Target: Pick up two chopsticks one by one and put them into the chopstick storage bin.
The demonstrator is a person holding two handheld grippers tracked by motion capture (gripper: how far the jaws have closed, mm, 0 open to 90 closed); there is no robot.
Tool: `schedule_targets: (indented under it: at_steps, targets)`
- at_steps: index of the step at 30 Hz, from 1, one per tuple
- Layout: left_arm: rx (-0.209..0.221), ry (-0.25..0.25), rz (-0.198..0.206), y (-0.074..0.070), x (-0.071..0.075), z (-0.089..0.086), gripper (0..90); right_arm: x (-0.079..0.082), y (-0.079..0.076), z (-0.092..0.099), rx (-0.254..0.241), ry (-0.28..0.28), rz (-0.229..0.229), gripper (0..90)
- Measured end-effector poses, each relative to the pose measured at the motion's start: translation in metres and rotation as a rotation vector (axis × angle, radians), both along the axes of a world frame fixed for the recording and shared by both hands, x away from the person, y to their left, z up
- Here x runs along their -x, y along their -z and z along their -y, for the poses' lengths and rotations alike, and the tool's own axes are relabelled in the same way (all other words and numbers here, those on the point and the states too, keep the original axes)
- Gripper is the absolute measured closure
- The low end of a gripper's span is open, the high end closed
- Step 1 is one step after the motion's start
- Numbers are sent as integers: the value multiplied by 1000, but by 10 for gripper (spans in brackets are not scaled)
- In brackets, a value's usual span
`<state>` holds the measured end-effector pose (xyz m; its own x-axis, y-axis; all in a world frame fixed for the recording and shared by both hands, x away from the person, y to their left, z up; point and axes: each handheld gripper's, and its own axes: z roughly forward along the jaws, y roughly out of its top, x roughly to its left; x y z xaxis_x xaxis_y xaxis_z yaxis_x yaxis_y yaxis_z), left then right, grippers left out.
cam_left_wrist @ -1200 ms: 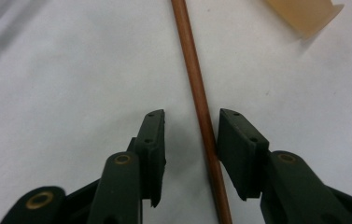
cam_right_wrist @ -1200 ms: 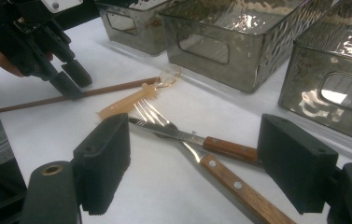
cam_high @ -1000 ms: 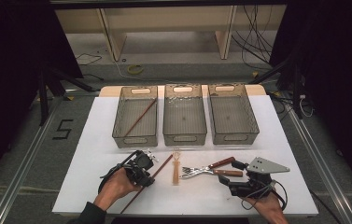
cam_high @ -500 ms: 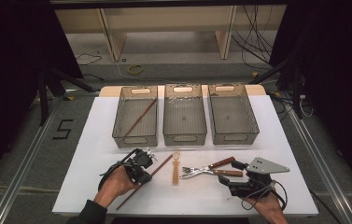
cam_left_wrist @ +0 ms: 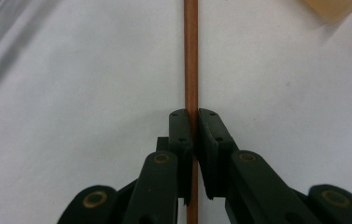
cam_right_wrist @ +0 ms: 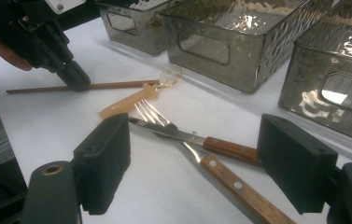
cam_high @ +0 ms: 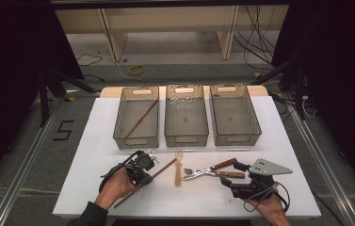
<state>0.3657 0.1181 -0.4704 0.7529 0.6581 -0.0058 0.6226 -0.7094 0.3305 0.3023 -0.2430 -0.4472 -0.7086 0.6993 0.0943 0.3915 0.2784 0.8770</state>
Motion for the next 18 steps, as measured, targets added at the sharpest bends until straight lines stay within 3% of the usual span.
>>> schedule_targets:
  at_steps: [6,18]
  targets:
    - [0,26,2,-5,0,-3,840,0,0,0,-2,-1,0,269]
    - [57,33,33,-22,1,-12,840,-1,0,0,-3,1,-2,269]
